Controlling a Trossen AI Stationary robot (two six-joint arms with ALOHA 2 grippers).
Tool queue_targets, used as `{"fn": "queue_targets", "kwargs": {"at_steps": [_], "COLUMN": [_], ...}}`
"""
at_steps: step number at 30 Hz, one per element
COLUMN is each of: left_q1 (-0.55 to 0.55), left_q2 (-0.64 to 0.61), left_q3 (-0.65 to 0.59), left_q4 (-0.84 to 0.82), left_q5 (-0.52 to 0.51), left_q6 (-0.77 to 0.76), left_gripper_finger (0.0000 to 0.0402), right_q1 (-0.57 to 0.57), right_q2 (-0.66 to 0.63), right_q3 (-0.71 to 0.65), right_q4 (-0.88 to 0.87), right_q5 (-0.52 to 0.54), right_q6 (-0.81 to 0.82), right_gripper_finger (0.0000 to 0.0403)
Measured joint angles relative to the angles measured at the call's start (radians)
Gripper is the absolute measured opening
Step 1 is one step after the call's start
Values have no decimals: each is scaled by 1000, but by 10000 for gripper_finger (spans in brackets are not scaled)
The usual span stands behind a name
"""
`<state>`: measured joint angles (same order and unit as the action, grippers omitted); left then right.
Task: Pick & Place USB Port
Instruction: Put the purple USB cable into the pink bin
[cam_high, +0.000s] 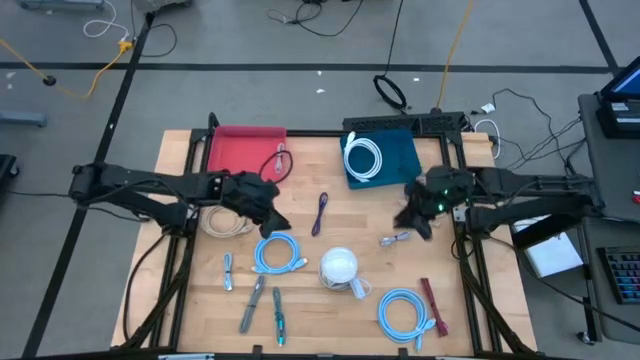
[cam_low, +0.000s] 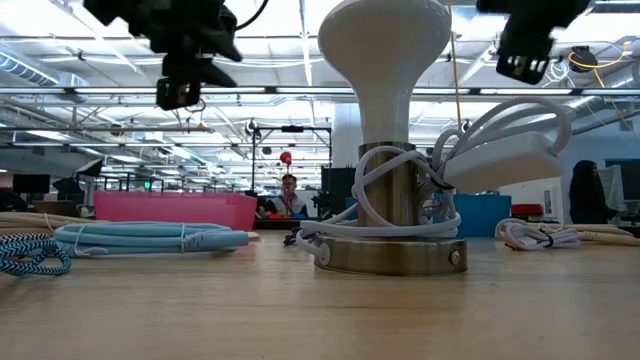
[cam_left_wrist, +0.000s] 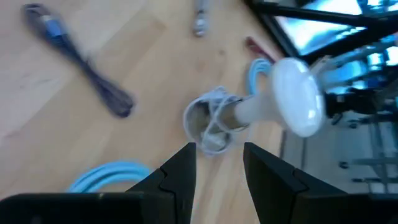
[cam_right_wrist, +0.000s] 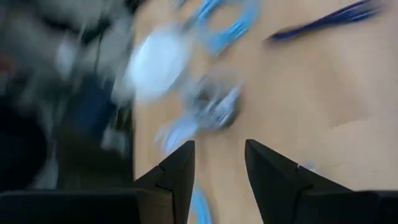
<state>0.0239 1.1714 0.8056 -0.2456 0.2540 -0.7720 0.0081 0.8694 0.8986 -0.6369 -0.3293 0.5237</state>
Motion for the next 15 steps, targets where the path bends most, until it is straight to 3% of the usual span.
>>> {"fn": "queue_targets", "kwargs": {"at_steps": [3, 7, 11, 15], "left_q1": [-2, 3, 14, 27], "left_q2": [19, 20, 5, -1], "left_q3": [0, 0, 0, -1], "left_q4": [40, 35, 33, 27], "left_q5": [15, 15, 17, 20], "left_q6": [-1, 14, 13, 12], "left_gripper_finger": [136, 136, 136, 136], "right_q1": [124, 242, 263, 262], "right_q2": [43, 118, 201, 286], "right_q3": [0, -20, -58, -114], "right_q4": [-23, -4, 87, 61], "right_q5": [-10, 73, 215, 315], "right_q6": [-163, -387, -433, -543], "right_gripper_finger": [128, 118, 105, 97]}}
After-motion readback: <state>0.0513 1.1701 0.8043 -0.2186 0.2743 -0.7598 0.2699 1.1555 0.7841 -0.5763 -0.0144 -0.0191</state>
